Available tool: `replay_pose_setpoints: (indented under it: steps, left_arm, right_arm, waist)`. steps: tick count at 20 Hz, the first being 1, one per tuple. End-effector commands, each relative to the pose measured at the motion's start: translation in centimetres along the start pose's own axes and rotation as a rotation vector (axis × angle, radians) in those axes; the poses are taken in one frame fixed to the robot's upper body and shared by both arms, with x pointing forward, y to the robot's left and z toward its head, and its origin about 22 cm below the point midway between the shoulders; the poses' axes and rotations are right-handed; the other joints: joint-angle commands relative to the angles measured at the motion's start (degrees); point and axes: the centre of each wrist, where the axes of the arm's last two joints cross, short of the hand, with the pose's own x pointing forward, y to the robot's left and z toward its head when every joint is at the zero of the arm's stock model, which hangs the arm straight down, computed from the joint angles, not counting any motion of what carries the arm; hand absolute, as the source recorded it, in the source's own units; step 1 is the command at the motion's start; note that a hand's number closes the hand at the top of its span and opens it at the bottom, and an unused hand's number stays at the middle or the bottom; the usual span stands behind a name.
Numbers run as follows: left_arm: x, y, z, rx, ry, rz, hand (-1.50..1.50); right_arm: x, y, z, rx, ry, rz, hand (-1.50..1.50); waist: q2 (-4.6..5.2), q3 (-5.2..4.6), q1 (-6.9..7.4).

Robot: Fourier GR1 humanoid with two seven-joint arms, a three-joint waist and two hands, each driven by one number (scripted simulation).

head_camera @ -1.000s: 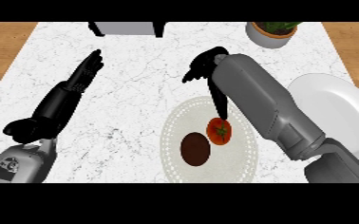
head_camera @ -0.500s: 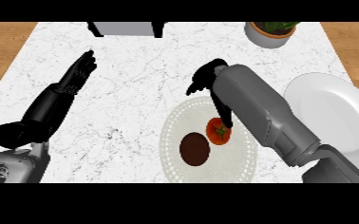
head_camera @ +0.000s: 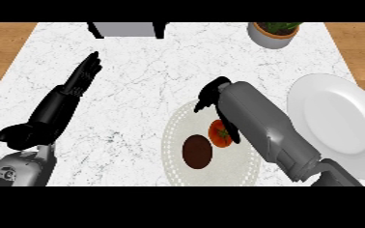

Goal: Pick the tomato from the placemat and place it in the plate

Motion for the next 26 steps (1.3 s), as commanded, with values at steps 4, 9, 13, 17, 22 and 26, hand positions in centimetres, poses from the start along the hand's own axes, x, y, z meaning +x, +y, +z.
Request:
replay_pose_setpoints:
  steps: [4,9,13,17,22,26]
  left_arm:
    - [-0.4,0.0,0.0,0.007,0.009,0.008,0.0]
    - [-0.4,0.5,-0.4,0.0,0.006,-0.015,0.0]
    - [-0.7,-0.5,-0.1,0.002,0.004,0.008,0.0]
    - [0.8,0.2,0.4,0.015,-0.039,-0.02,0.0]
    - [-0.1,-0.9,-0.3,-0.016,-0.001,0.013,0.0]
    - [-0.5,1.4,1.3,0.051,0.036,-0.003,0.0]
  right_arm:
    - [-1.2,2.2,-1.1,0.091,0.012,0.05,-1.5]
    - [0.3,3.1,-3.0,0.114,0.016,0.065,-1.5]
    - [1.0,3.6,-3.5,0.075,0.04,0.09,-1.5]
    - [-0.7,5.6,-3.2,0.065,-0.111,0.154,1.5]
    - [-0.8,5.2,-3.4,-0.002,-0.108,0.188,1.5]
    - [-0.2,11.3,-4.9,-0.275,-0.07,0.177,1.5]
  waist:
    - [-0.1,0.0,-0.41]
    - [-0.02,0.0,-0.22]
    - [-0.04,-0.01,-0.15]
    - [0.06,0.05,0.48]
    - [0.3,0.04,0.66]
    - [-1.19,0.06,-3.21]
